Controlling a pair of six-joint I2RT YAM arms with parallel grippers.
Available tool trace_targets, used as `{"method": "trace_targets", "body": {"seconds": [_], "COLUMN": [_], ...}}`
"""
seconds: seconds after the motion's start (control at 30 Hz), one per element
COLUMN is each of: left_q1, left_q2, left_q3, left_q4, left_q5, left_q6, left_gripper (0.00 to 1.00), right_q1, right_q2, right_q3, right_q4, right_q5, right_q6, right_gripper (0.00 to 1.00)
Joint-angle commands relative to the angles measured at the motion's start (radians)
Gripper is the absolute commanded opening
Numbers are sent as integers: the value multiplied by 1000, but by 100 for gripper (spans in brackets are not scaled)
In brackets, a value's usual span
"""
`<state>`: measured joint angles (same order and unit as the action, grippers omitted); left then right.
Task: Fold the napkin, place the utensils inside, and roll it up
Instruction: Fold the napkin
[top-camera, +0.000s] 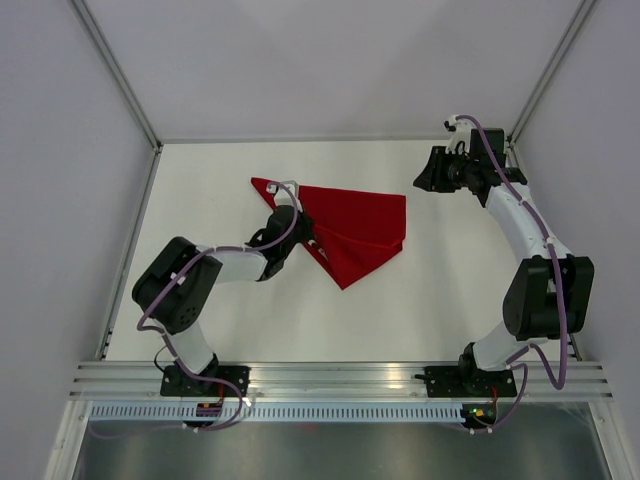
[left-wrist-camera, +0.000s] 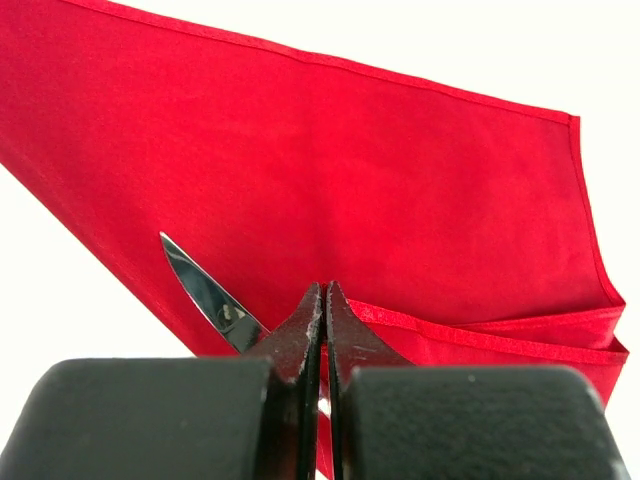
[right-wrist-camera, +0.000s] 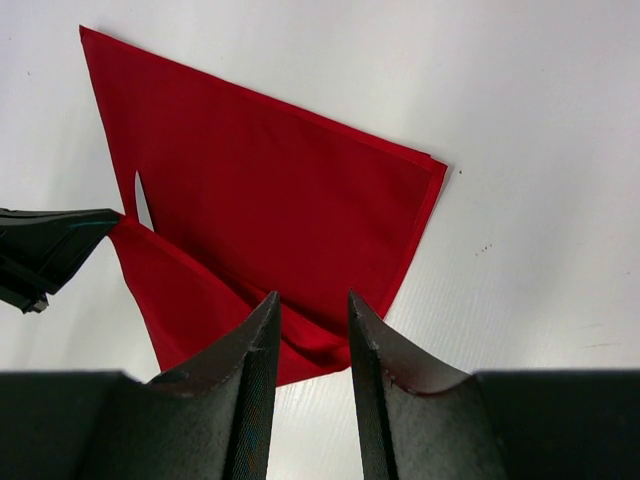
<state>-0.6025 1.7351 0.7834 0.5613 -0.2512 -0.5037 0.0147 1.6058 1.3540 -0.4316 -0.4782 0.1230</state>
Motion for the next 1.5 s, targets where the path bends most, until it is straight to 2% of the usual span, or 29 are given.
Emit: {"method": "trace_targets", "body": {"seconds": [0.0, 1.07, 1.17, 1.23, 1.27, 1.47], "left_q1": [18, 89, 96, 99, 101, 106], "left_q2": [27, 70, 83, 86, 84, 46], "left_q3": [43, 89, 100, 103, 103, 109], "left_q4": [-4, -86, -110, -115, -116, -112], "left_q5": [20, 20, 24, 26, 24, 18], "left_q6": [-44, -52, -58, -59, -62, -30], "left_gripper": [2, 2, 9, 17, 26, 49], "right_q1": [-2, 21, 19, 21, 21, 22], "right_q2": [13, 40, 42, 42, 43, 42], "right_q3": [16, 33, 33, 33, 34, 34], "right_q4": [-9, -33, -35, -38, -38, -41], "right_q5": [-20, -17, -17, -19, -19, -20], "right_q6": [-2, -25, -26, -29, -28, -33], "right_gripper": [39, 39, 39, 39, 39, 39]}}
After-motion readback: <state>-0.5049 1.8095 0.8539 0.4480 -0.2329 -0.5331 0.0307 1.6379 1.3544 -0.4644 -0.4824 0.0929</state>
